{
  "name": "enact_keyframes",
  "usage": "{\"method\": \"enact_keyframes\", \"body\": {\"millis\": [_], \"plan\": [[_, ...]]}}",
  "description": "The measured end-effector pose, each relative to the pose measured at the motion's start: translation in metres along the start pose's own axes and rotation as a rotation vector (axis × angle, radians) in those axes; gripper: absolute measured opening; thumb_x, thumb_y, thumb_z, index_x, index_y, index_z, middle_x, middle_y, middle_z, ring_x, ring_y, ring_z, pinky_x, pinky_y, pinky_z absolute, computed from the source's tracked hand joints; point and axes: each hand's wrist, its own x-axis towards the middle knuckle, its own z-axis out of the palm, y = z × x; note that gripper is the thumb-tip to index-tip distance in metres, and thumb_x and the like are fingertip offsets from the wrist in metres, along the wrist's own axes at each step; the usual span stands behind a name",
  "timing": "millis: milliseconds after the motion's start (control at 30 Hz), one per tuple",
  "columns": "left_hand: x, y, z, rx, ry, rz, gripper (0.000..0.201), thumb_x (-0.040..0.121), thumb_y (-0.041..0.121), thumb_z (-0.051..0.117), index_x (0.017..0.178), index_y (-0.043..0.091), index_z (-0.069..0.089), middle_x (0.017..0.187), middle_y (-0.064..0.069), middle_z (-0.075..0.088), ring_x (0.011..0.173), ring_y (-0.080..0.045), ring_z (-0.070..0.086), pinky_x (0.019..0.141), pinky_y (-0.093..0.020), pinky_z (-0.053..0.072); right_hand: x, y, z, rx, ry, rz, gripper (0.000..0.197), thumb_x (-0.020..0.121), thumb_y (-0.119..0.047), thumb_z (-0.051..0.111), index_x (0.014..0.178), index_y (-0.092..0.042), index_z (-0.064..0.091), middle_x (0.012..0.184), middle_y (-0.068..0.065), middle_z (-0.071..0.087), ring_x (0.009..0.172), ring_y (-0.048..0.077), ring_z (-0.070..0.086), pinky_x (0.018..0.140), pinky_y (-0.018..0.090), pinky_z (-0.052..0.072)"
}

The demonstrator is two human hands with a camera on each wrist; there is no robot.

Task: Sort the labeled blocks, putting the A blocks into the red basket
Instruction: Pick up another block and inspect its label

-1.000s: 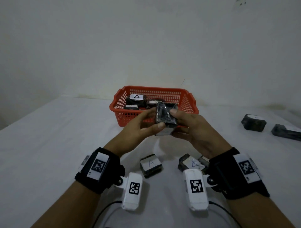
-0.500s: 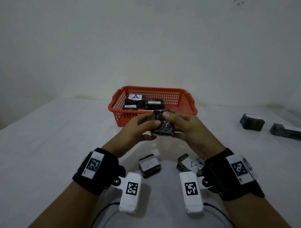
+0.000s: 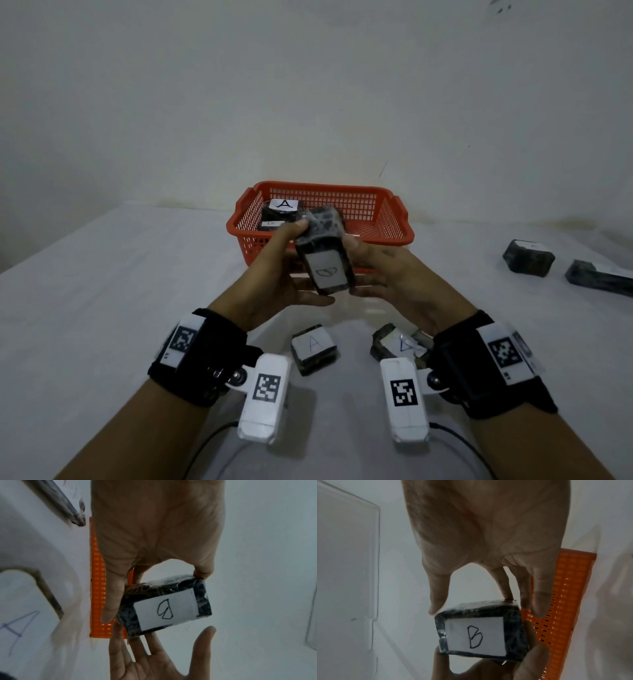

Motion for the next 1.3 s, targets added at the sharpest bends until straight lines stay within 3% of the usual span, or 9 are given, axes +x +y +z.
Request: {"method": "enact_keyframes", "body": {"millis": [100, 267, 400, 600, 767, 833, 933, 1067, 1300], "plan": [[0.003, 0.002, -0.002, -0.089, -0.002, -0.062, 0.067, 0.091, 0.064, 0.05, 0.131, 0.013, 0.064, 0.126, -0.03, 0.066, 0.11, -0.047, 0.07, 0.087, -0.055, 0.059, 0.002, 0.003, -0.003, -0.012, 0.025, -0.011, 0.063, 0.071, -0.045, 0.087, 0.128, -0.026, 0.069, 0.124, 0.0, 0.075, 0.117, 0.019, 0.072, 0.105, 0.046, 0.056], [0.001, 0.003, -0.002, -0.044, -0.039, -0.139, 0.079, 0.083, 0.072, 0.052, 0.135, 0.014, 0.062, 0.125, -0.032, 0.065, 0.105, -0.049, 0.071, 0.079, -0.052, 0.062, 0.002, 0.0, -0.004, -0.066, 0.077, -0.142, 0.055, 0.086, -0.018, 0.081, 0.138, -0.025, 0.064, 0.131, -0.005, 0.07, 0.117, 0.009, 0.069, 0.09, 0.026, 0.061], [0.001, 0.003, -0.002, 0.092, -0.029, -0.153, 0.07, 0.093, 0.07, 0.044, 0.132, 0.014, 0.064, 0.127, -0.022, 0.068, 0.11, -0.044, 0.07, 0.091, -0.056, 0.058, 0.002, 0.0, -0.006, -0.076, 0.112, -0.114, 0.04, 0.092, -0.019, 0.076, 0.131, -0.024, 0.071, 0.123, 0.001, 0.075, 0.111, 0.016, 0.073, 0.084, 0.03, 0.064], [0.0, 0.011, 0.01, 0.297, 0.028, 0.163, 0.036, 0.1, 0.045, 0.054, 0.128, 0.026, 0.065, 0.116, -0.002, 0.077, 0.107, -0.019, 0.075, 0.094, -0.04, 0.059, -0.001, -0.003, -0.015, -0.132, 0.18, -0.072, 0.034, 0.091, -0.026, 0.077, 0.125, -0.027, 0.076, 0.108, -0.002, 0.08, 0.093, 0.013, 0.078, 0.081, 0.029, 0.063], [0.003, 0.015, 0.02, 0.291, 0.036, 0.164, 0.03, 0.1, 0.03, 0.061, 0.119, 0.008, 0.069, 0.093, -0.002, 0.08, 0.087, -0.013, 0.077, 0.102, -0.046, 0.055, -0.003, -0.005, -0.027, -0.043, 0.205, -0.009, 0.053, 0.074, -0.044, 0.084, 0.121, -0.021, 0.076, 0.11, 0.006, 0.081, 0.1, 0.023, 0.078, 0.09, 0.041, 0.063], [0.005, 0.021, 0.029, 0.166, 0.028, 0.135, 0.027, 0.102, 0.024, 0.055, 0.119, 0.004, 0.065, 0.088, -0.004, 0.08, 0.082, -0.016, 0.077, 0.104, -0.049, 0.054, -0.011, -0.007, -0.038, 0.005, 0.197, 0.035, 0.051, 0.077, -0.044, 0.08, 0.12, -0.017, 0.075, 0.112, 0.009, 0.08, 0.1, 0.026, 0.077, 0.093, 0.041, 0.061], [0.01, 0.029, 0.052, 0.09, -0.004, 0.083, 0.019, 0.103, 0.02, 0.054, 0.113, 0.01, 0.067, 0.112, -0.02, 0.076, 0.106, -0.032, 0.072, 0.103, -0.048, 0.054, -0.033, -0.009, -0.059, 0.174, 0.208, 0.087, 0.038, 0.093, -0.03, 0.072, 0.12, -0.004, 0.075, 0.113, 0.015, 0.078, 0.097, 0.029, 0.076, 0.094, 0.041, 0.061], [0.028, 0.024, 0.093, 0.112, -0.086, -0.012, 0.024, 0.102, 0.023, 0.056, 0.11, 0.004, 0.068, 0.129, -0.034, 0.062, 0.103, -0.035, 0.057, 0.105, -0.047, 0.052, -0.067, -0.008, -0.097, 0.275, 0.308, 0.09, 0.033, 0.087, -0.027, 0.071, 0.11, -0.005, 0.078, 0.108, 0.014, 0.081, 0.088, 0.023, 0.078, 0.085, 0.033, 0.064], [0.077, 0.007, 0.189, 0.19, -0.157, -0.092, 0.02, 0.094, 0.018, 0.062, 0.103, 0.001, 0.066, 0.103, -0.02, 0.059, 0.089, -0.033, 0.062, 0.089, -0.045, 0.058, -0.106, -0.012, -0.182, 0.272, 0.551, 0.21, 0.019, 0.097, -0.025, 0.069, 0.107, -0.01, 0.075, 0.099, 0.012, 0.077, 0.085, 0.026, 0.072, 0.088, 0.039, 0.059]]}}
